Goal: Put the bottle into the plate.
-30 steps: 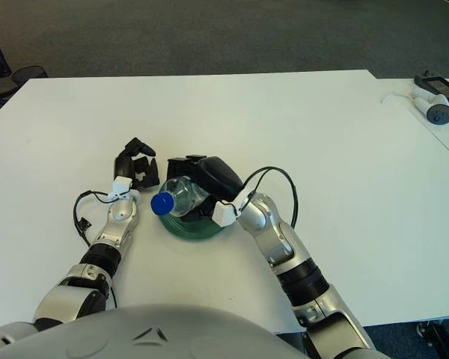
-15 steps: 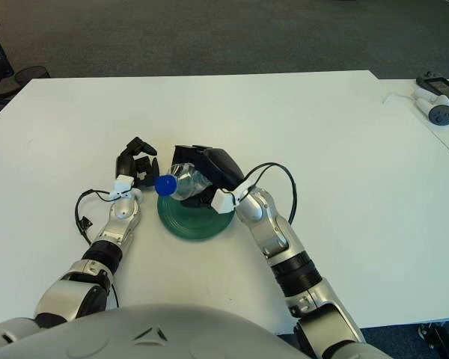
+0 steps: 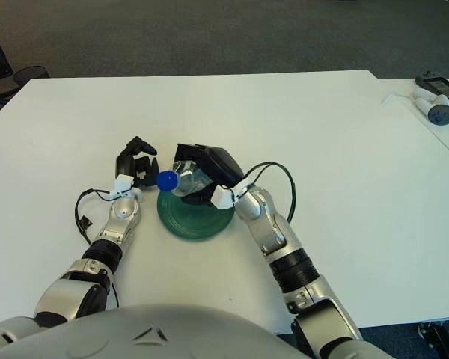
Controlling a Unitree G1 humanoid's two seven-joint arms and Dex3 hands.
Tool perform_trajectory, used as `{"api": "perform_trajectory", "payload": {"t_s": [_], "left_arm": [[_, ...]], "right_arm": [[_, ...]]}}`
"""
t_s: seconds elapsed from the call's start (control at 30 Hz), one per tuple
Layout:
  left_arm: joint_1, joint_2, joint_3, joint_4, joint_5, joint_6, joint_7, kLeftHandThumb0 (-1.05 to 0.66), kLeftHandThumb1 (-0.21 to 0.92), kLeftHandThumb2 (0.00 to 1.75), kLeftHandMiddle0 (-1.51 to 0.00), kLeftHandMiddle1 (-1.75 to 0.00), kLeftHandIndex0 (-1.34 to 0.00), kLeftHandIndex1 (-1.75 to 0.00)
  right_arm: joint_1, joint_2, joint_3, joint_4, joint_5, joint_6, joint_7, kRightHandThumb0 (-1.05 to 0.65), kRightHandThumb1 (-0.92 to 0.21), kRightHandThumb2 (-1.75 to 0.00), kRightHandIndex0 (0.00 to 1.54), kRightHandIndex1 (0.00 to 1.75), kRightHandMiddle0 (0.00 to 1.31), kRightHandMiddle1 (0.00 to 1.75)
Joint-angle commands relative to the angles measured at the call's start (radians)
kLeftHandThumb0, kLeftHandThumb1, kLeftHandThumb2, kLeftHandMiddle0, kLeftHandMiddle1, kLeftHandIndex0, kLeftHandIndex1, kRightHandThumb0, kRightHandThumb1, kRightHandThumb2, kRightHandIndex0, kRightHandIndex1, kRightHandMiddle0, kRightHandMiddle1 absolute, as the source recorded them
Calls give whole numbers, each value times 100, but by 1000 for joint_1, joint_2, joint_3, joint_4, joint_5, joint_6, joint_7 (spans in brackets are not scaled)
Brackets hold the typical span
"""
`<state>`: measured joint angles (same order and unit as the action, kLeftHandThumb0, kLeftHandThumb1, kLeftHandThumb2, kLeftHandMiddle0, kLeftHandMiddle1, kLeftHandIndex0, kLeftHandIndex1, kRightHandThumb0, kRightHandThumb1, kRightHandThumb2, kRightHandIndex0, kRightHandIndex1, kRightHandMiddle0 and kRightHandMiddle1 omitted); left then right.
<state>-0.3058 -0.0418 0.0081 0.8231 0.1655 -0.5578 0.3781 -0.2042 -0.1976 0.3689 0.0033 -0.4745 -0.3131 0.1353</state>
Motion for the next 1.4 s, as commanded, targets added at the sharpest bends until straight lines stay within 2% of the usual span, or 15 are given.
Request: {"api": "perform_trajectory", "payload": {"t_s": [0.0, 0.1, 0.13, 0.2, 0.3, 0.37, 0.4, 0.5, 0.7, 0.8, 1.0, 1.03, 1.1, 1.23, 1.37], "left_arm": [[58, 6, 7, 62, -3, 22, 2, -54, 14, 153, -133, -175, -75, -175], [54, 6, 8, 71, 1, 24, 11, -54, 14, 153, -131, -175, -75, -175], [54, 7, 6, 69, 5, 25, 15, -54, 14, 153, -131, -175, -75, -175], [52, 8, 4, 70, 10, 25, 19, -55, 12, 155, -131, -175, -77, -175], [47, 11, 1, 79, 18, 13, 29, -56, 11, 157, -131, -175, -78, -175], [38, 18, -1, 90, 23, 11, 31, -58, 8, 160, -132, -175, -81, -175], [33, 26, 0, 98, 21, 18, 25, -58, 8, 161, -132, -175, -81, -175], [28, 36, -1, 108, 20, 37, 18, -59, 6, 163, -131, -175, -83, -175], [10, 42, 1, 138, 15, 61, 23, -60, 5, 165, -129, -175, -84, -175], [2, 44, 0, 154, 18, 60, 30, -60, 4, 166, -127, -175, -85, -175], [-9, 48, -3, 178, 21, 53, 44, -61, 3, 167, -122, -175, -85, -175], [-10, 48, -3, 181, 20, 51, 44, -39, -3, 170, -114, -166, -82, -175], [-11, 48, -1, 185, 15, 44, 42, -16, -10, 173, -106, -157, -79, -175], [-11, 44, 7, 188, -3, 25, 27, -4, -13, 174, -101, -152, -78, -175], [-14, 43, 10, 196, -6, 18, 25, -1, -15, 175, -100, -150, -79, -175]], "right_arm": [[-22, -9, -7, 18, 34, -17, 23, -18, -38, -124, 117, 175, 91, 175], [-31, -31, 0, 41, 57, -71, 46, -38, -48, -100, 104, 175, 74, 175], [-37, -44, 5, 50, 51, -93, 50, -48, -55, -88, 96, 175, 64, 175], [-43, -63, 10, 62, 35, -125, 54, -68, -76, -60, 64, 175, 43, 175], [-52, -94, 18, 70, 4, -161, 64, -81, -85, -51, 40, 162, 28, 174], [-61, -110, 24, 72, -11, -177, 75, -90, -89, -51, 26, 138, 15, 168], [-63, -118, 27, 72, -14, -187, 82, -92, -90, -51, 23, 133, 13, 166], [-66, -137, 32, 68, -20, -206, 96, -100, -92, -55, 8, 85, 3, 111], [-72, -155, 36, 77, -22, -236, 104, -104, -92, -63, 1, 37, 0, 58], [-73, -161, 36, 78, -20, -249, 106, -105, -92, -67, 1, 24, 0, 41], [-77, -168, 32, 79, -22, -254, 119, -105, -92, -72, 0, 15, 0, 29], [-78, -168, 32, 81, -23, -254, 120, -105, -92, -73, 0, 14, 0, 27], [-79, -170, 31, 85, -23, -254, 121, -105, -92, -74, 0, 13, 0, 26], [-78, -177, 31, 93, -23, -254, 124, -105, -92, -77, 0, 12, 0, 24], [-78, -181, 35, 93, -29, -239, 135, -105, -92, -80, 0, 11, 0, 23]]}}
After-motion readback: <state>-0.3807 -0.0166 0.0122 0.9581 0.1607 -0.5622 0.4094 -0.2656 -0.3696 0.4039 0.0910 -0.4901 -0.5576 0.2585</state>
